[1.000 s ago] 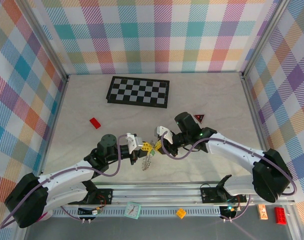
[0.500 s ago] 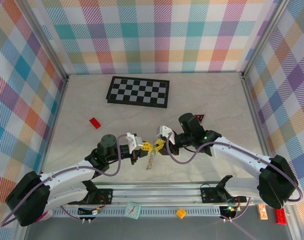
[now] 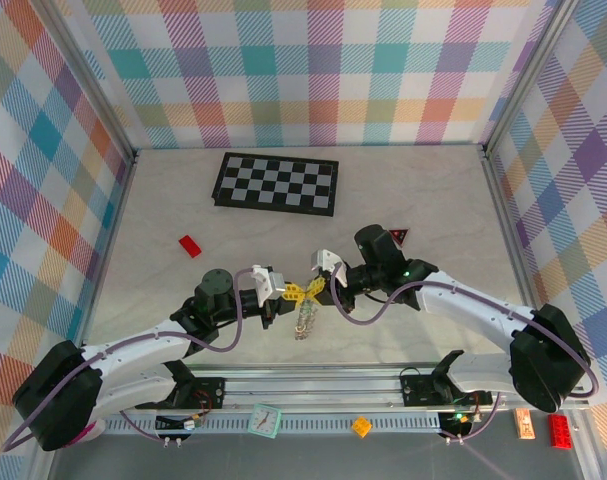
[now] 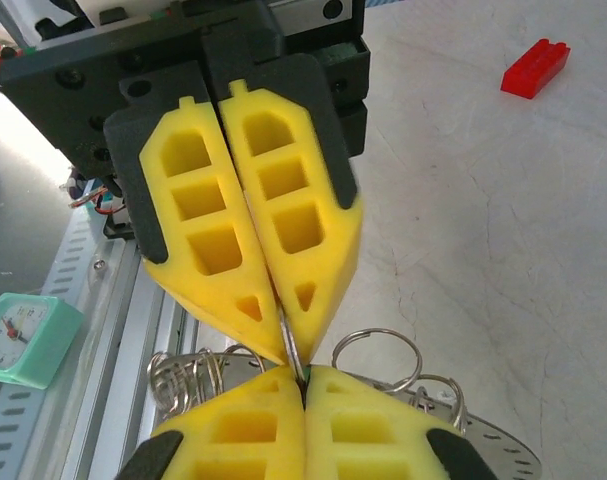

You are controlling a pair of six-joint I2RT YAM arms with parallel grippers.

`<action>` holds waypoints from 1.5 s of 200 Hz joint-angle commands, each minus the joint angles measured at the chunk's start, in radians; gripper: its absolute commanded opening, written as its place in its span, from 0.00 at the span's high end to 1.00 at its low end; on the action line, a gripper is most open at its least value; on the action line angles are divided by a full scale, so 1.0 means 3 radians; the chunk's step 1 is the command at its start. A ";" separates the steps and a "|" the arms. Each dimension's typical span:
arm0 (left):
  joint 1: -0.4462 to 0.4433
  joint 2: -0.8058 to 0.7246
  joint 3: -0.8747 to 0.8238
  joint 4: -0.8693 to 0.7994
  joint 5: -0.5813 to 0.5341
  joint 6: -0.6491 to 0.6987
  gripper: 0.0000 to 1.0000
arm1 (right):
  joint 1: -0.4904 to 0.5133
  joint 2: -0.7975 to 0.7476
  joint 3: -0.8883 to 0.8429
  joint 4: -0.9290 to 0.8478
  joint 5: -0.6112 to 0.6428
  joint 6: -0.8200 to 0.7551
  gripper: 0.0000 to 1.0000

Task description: Put the keys on the keyring

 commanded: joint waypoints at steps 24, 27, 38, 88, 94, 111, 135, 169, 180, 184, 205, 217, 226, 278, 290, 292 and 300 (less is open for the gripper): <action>-0.0010 -0.0138 0.0227 -0.0658 -0.0135 0.0283 0.77 | 0.0003 -0.0007 0.0320 -0.0649 0.0119 -0.0369 1.00; -0.0011 -0.0149 0.0242 -0.0700 -0.0135 0.0299 0.77 | 0.0006 -0.0004 0.0333 -0.0698 0.0138 -0.0393 1.00; -0.0011 -0.0176 0.0289 -0.0844 -0.0163 0.0360 0.76 | 0.0010 0.0012 0.0421 -0.0851 0.0181 -0.0483 1.00; -0.0007 -0.0159 0.0442 -0.1128 -0.0125 0.0498 0.76 | 0.0157 0.0185 0.0791 -0.1417 0.0493 -0.0807 1.00; -0.0011 -0.0150 0.0452 -0.1128 -0.0117 0.0499 0.76 | 0.0176 0.0201 0.0827 -0.1455 0.0518 -0.0827 1.00; -0.0011 -0.0124 0.0483 -0.1133 -0.0087 0.0504 0.76 | 0.0241 0.0246 0.0923 -0.1557 0.0579 -0.0883 1.00; -0.0010 -0.0087 0.0514 -0.1133 -0.0049 0.0518 0.76 | 0.0329 0.0292 0.1034 -0.1633 0.0630 -0.0938 1.00; -0.0010 -0.0059 0.0545 -0.1118 0.0017 0.0531 0.81 | 0.0397 0.0346 0.1105 -0.1615 0.0651 -0.0944 1.00; -0.0011 -0.0071 0.0539 -0.1118 0.0025 0.0538 0.87 | 0.0396 0.0339 0.1083 -0.1574 0.0641 -0.0920 1.00; -0.0010 -0.0078 0.0539 -0.1122 0.0028 0.0547 0.91 | 0.0395 0.0329 0.1058 -0.1547 0.0645 -0.0901 1.00; -0.0010 -0.0101 0.0512 -0.1134 0.0048 0.0555 1.00 | 0.0347 0.0187 0.0889 -0.1323 0.0629 -0.0740 0.95; -0.0011 -0.0121 0.0480 -0.1092 0.0064 0.0540 1.00 | 0.0273 0.0079 0.0751 -0.1154 0.0596 -0.0606 0.86; -0.0010 -0.0135 0.0453 -0.1032 0.0077 0.0516 1.00 | 0.0205 0.0018 0.0655 -0.1063 0.0529 -0.0519 0.83; -0.0011 -0.0197 0.0329 -0.0781 0.0110 0.0437 1.00 | 0.0124 -0.0090 0.0266 -0.0645 0.0350 -0.0178 0.77; -0.0011 -0.0204 0.0311 -0.0761 0.0106 0.0427 1.00 | 0.0124 -0.0061 0.0235 -0.0598 0.0349 -0.0161 0.77; -0.0008 -0.0204 0.0309 -0.0759 0.0109 0.0425 1.00 | 0.0124 -0.0055 0.0231 -0.0589 0.0353 -0.0160 0.77; -0.0011 -0.0209 0.0300 -0.0743 0.0115 0.0417 1.00 | 0.0124 -0.0029 0.0224 -0.0567 0.0354 -0.0159 0.76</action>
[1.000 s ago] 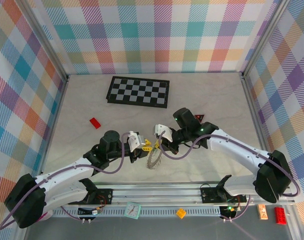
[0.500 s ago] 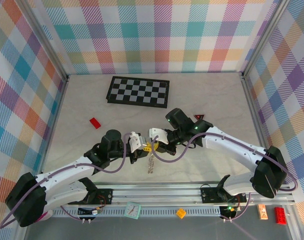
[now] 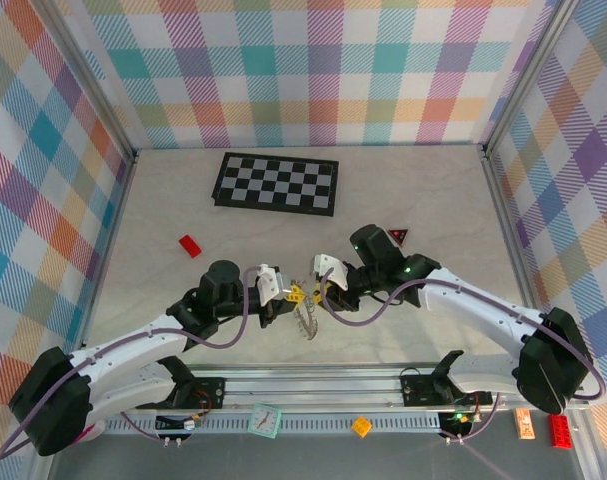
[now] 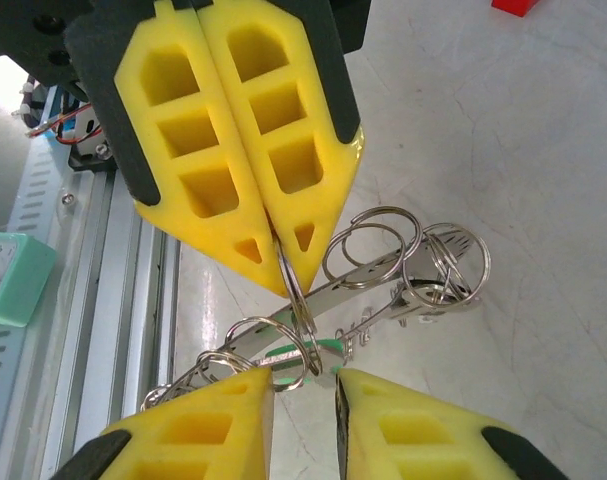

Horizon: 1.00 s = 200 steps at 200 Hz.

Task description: Put the keys on the keyring

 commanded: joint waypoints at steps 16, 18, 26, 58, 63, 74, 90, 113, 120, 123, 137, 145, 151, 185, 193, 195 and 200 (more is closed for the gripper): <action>-0.0007 -0.0073 -0.0071 0.0291 0.0097 -0.0059 1.00 | 0.0008 0.0083 -0.0051 0.0273 -0.0177 0.0128 0.77; -0.0007 -0.0073 -0.0073 0.0292 0.0096 -0.0060 1.00 | 0.0008 0.0088 -0.0052 0.0276 -0.0179 0.0128 0.77; -0.0008 -0.0076 -0.0078 0.0293 0.0091 -0.0065 1.00 | 0.0007 0.0100 -0.0050 0.0292 -0.0194 0.0129 0.79; -0.0009 -0.0072 -0.0095 0.0322 0.0083 -0.0066 1.00 | 0.0007 0.0100 -0.0064 0.0312 -0.0244 0.0118 0.88; -0.0008 -0.0073 -0.0099 0.0328 0.0085 -0.0065 1.00 | 0.0005 0.0104 -0.0065 0.0304 -0.0254 0.0115 0.91; -0.0006 -0.0069 -0.0100 0.0348 0.0087 -0.0068 1.00 | 0.0008 0.0110 -0.0065 0.0284 -0.0256 0.0104 0.96; -0.0009 -0.0082 -0.0110 0.0400 0.0097 -0.0086 1.00 | 0.0008 0.0135 -0.0079 0.0284 -0.0264 0.0094 1.00; -0.0009 -0.0093 -0.0144 0.0579 0.0138 -0.0176 1.00 | 0.0008 0.0232 -0.0105 0.0348 -0.0328 0.0093 1.00; -0.0009 -0.0086 -0.0163 0.0675 0.0156 -0.0224 1.00 | 0.0004 0.0269 -0.0106 0.0373 -0.0361 0.0099 1.00; -0.0009 -0.0084 -0.0170 0.0719 0.0164 -0.0244 1.00 | 0.0005 0.0281 -0.0101 0.0382 -0.0379 0.0102 1.00; -0.0009 -0.0061 -0.0199 0.0877 0.0198 -0.0337 1.00 | 0.0007 0.0310 -0.0091 0.0425 -0.0422 0.0129 1.00; -0.0007 -0.0055 -0.0212 0.0913 0.0199 -0.0359 1.00 | 0.0003 0.0296 -0.0096 0.0440 -0.0430 0.0132 0.98; -0.0008 -0.0051 -0.0215 0.0922 0.0199 -0.0366 1.00 | 0.0000 0.0279 -0.0104 0.0450 -0.0423 0.0142 0.95; -0.0008 -0.0067 -0.0259 0.0942 0.0161 -0.0367 1.00 | -0.0090 0.0059 -0.0236 0.0525 -0.0382 0.0220 0.76; -0.0009 -0.0073 -0.0280 0.0956 0.0146 -0.0369 1.00 | -0.0102 0.0002 -0.0287 0.0561 -0.0358 0.0239 0.73; -0.0009 -0.0077 -0.0283 0.0961 0.0143 -0.0371 1.00 | -0.0105 -0.0011 -0.0299 0.0566 -0.0355 0.0240 0.73; -0.0007 -0.0082 -0.0293 0.0979 0.0133 -0.0380 1.00 | -0.0105 -0.0033 -0.0320 0.0578 -0.0345 0.0240 0.72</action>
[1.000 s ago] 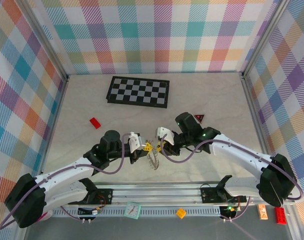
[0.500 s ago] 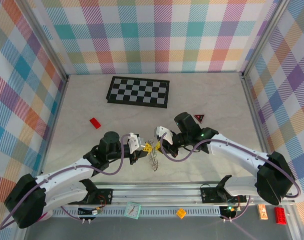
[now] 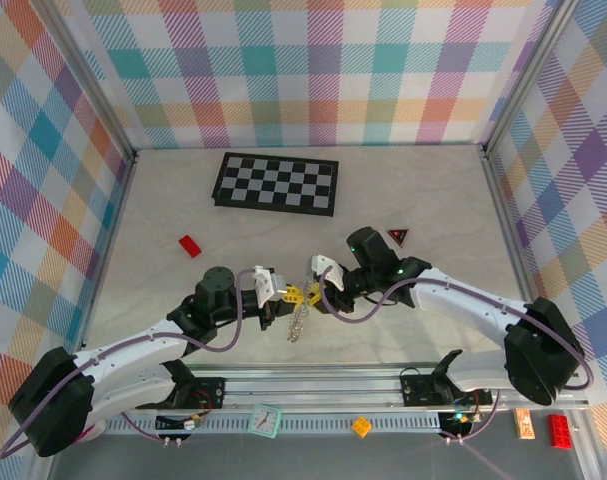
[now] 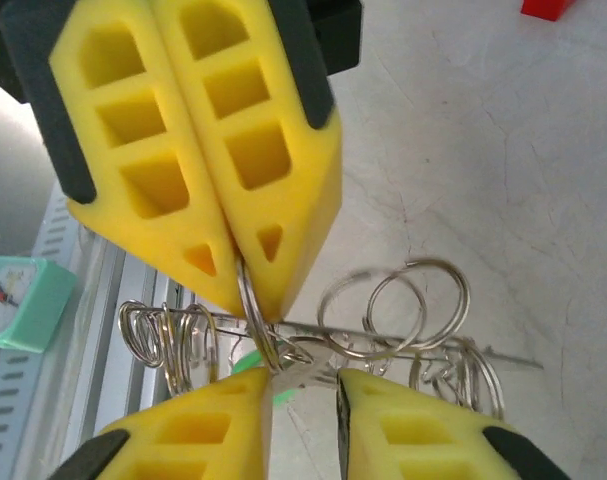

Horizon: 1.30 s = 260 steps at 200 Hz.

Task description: Put the keys on the keyring

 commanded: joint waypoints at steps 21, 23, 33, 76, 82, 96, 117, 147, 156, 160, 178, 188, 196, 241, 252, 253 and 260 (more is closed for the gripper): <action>-0.0009 -0.0072 -0.0071 0.0488 0.0041 -0.0107 1.00 | -0.0038 -0.0208 -0.0186 0.0164 -0.0069 0.0088 0.69; -0.0009 -0.0073 -0.0076 0.0502 0.0041 -0.0117 1.00 | -0.0038 -0.0208 -0.0194 0.0178 -0.0071 0.0098 0.69; -0.0009 -0.0058 -0.0093 0.0595 0.0023 -0.0168 1.00 | -0.0040 -0.0209 -0.0239 0.0256 -0.0109 0.0147 0.68; -0.0008 0.0032 -0.0160 0.0963 -0.0077 -0.0364 1.00 | -0.0013 -0.0205 -0.0470 0.0714 -0.0159 0.0355 0.65; -0.0008 0.0048 -0.0165 0.1007 -0.0082 -0.0385 1.00 | -0.0004 -0.0191 -0.0492 0.0774 -0.0146 0.0370 0.65; -0.0008 0.0093 -0.0165 0.1086 -0.0093 -0.0438 1.00 | 0.0017 -0.0159 -0.0543 0.0945 -0.0117 0.0432 0.64; -0.0009 0.0150 -0.0169 0.1185 -0.0117 -0.0496 1.00 | 0.0048 -0.0147 -0.0617 0.1168 -0.0098 0.0522 0.63; -0.0009 0.0213 -0.0176 0.1296 -0.0139 -0.0545 1.00 | 0.0106 -0.0177 -0.0712 0.1391 0.0082 0.0586 0.61; -0.0007 0.0226 -0.0177 0.1316 -0.0132 -0.0552 1.00 | 0.0125 -0.0204 -0.0736 0.1442 0.0192 0.0579 0.61; -0.0007 0.0229 -0.0181 0.1313 -0.0133 -0.0555 1.00 | 0.0133 -0.0221 -0.0759 0.1472 0.0256 0.0576 0.61; -0.0009 0.0217 -0.0182 0.1300 -0.0128 -0.0555 1.00 | 0.0150 -0.0326 -0.0849 0.1618 0.0455 0.0552 0.62; -0.0008 0.0199 -0.0184 0.1278 -0.0128 -0.0551 1.00 | 0.0154 -0.0378 -0.0871 0.1636 0.0539 0.0524 0.62; -0.0006 0.0189 -0.0187 0.1267 -0.0128 -0.0550 1.00 | 0.0163 -0.0418 -0.0887 0.1639 0.0598 0.0493 0.63; -0.0006 0.0177 -0.0182 0.1253 -0.0133 -0.0545 1.00 | 0.0188 -0.0520 -0.0924 0.1704 0.0716 0.0454 0.62; -0.0009 0.0173 -0.0178 0.1251 -0.0128 -0.0544 1.00 | 0.0207 -0.0510 -0.0929 0.1738 0.0731 0.0449 0.62; -0.0009 0.0175 -0.0177 0.1251 -0.0128 -0.0545 1.00 | 0.0209 -0.0510 -0.0932 0.1741 0.0732 0.0449 0.62; -0.0008 0.0178 -0.0175 0.1246 -0.0124 -0.0545 1.00 | 0.0220 -0.0497 -0.0929 0.1773 0.0743 0.0448 0.62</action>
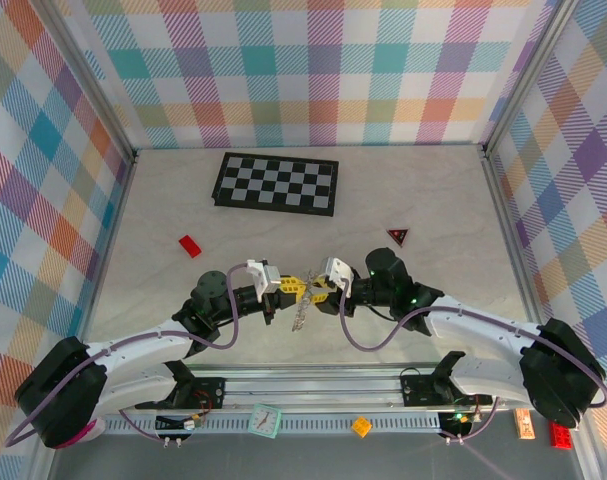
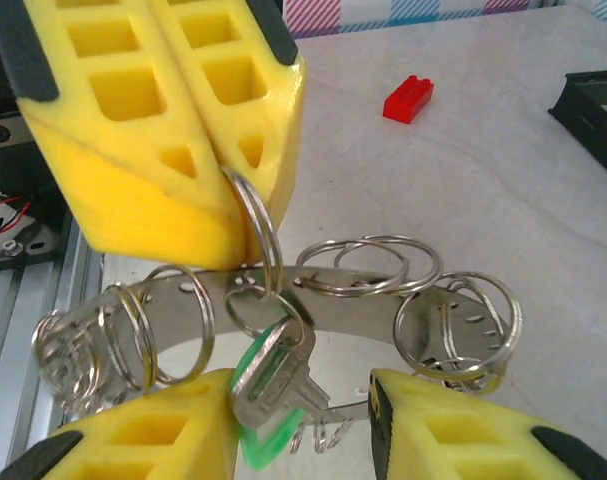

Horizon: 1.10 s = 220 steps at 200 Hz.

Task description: Put the keys on the keyring

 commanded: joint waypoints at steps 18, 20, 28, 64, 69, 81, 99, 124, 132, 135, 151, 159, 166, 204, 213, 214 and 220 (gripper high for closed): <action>-0.0009 -0.0052 -0.0010 0.0263 0.0034 -0.0026 1.00 | 0.0076 0.0046 -0.0029 0.0216 0.0074 -0.0053 0.63; -0.0009 -0.0053 -0.0010 0.0265 0.0034 -0.0026 1.00 | 0.0077 0.0051 -0.0025 0.0217 0.0074 -0.0054 0.63; -0.0008 -0.0054 -0.0010 0.0274 0.0035 -0.0031 1.00 | 0.0091 0.0080 -0.0018 0.0233 0.0074 -0.0059 0.63; -0.0009 -0.0058 -0.0005 0.0276 0.0040 -0.0034 1.00 | 0.0113 0.0126 -0.0017 0.0321 0.0113 -0.0049 0.72; -0.0009 -0.0060 -0.0004 0.0281 0.0040 -0.0033 1.00 | 0.0114 0.0118 -0.0017 0.0319 0.0129 -0.0054 0.74; -0.0008 -0.0065 -0.0010 0.0276 0.0034 -0.0031 1.00 | 0.0117 0.0090 -0.0017 0.0288 0.0167 -0.0066 0.79; -0.0009 -0.0075 -0.0007 0.0257 0.0029 -0.0021 1.00 | 0.0117 0.0017 -0.0017 0.0211 0.0234 -0.0097 0.84; -0.0009 -0.0100 -0.0015 0.0213 0.0029 0.0006 1.00 | 0.0117 -0.0098 0.0018 0.0040 0.0284 -0.0159 0.92; -0.0007 -0.0109 -0.0010 0.0180 0.0029 0.0016 1.00 | 0.0117 -0.0126 0.0047 -0.0038 0.0279 -0.0175 0.94; -0.0007 -0.0112 -0.0006 0.0161 0.0034 0.0026 1.00 | 0.0117 -0.0136 0.0057 -0.0064 0.0274 -0.0179 0.95; -0.0008 -0.0136 0.0009 0.0070 0.0042 0.0064 1.00 | 0.0117 -0.0180 0.0108 -0.0179 0.0258 -0.0199 0.99; -0.0009 -0.0151 0.0021 0.0011 0.0049 0.0088 1.00 | 0.0117 -0.0203 0.0125 -0.0216 0.0258 -0.0207 1.00; -0.0008 -0.0161 0.0035 -0.0055 0.0055 0.0113 1.00 | 0.0117 -0.0223 0.0144 -0.0246 0.0253 -0.0217 1.00; -0.0008 -0.0198 0.0085 -0.0298 0.0035 0.0215 1.00 | 0.0117 -0.0331 0.0233 -0.0407 0.0223 -0.0265 1.00; -0.0008 -0.0193 0.0107 -0.0368 0.0048 0.0241 1.00 | 0.0118 -0.0340 0.0260 -0.0452 0.0217 -0.0287 1.00; -0.0009 -0.0193 0.0107 -0.0373 0.0049 0.0243 1.00 | 0.0117 -0.0342 0.0262 -0.0454 0.0217 -0.0291 1.00; -0.0009 -0.0193 0.0120 -0.0409 0.0059 0.0257 1.00 | 0.0117 -0.0345 0.0280 -0.0492 0.0217 -0.0301 1.00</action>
